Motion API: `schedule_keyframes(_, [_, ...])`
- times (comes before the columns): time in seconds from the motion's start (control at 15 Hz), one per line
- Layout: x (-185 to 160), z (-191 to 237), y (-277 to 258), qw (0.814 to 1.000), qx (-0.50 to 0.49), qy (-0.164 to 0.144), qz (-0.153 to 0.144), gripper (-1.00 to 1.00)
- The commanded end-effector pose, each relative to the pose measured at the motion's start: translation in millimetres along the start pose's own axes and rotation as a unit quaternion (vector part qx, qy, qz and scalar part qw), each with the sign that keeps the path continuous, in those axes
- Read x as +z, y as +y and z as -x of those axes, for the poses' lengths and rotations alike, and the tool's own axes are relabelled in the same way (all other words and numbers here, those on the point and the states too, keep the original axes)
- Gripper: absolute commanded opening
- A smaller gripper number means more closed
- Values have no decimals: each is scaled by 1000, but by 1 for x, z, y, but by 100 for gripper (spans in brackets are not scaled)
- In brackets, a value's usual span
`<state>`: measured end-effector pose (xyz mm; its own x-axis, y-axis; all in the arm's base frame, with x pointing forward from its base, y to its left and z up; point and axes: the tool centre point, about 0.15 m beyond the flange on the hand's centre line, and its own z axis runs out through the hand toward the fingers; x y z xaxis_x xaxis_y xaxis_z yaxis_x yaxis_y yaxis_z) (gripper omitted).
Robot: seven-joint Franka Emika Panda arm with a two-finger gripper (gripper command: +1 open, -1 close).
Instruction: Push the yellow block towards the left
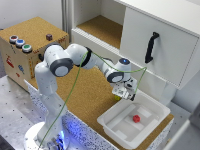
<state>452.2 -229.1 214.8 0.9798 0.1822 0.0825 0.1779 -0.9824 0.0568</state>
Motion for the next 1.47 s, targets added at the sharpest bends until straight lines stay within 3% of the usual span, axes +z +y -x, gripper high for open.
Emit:
schedule_keyframes(0.0, [-6, 10, -20, 999, 12, 13, -44, -100])
schedule_keyframes(0.27, [-4, 16, -44, 998, 30, 3, -49, -100])
schedule_keyframes(0.53, [2, 11, -65, 998, 42, -13, -34, -100])
schedule_keyframes(1.0, [1, 10, -111, 997, 72, -21, -21, -100])
schedule_keyframes(1.4, [-8, 12, -134, 994, 109, -15, -27, -100])
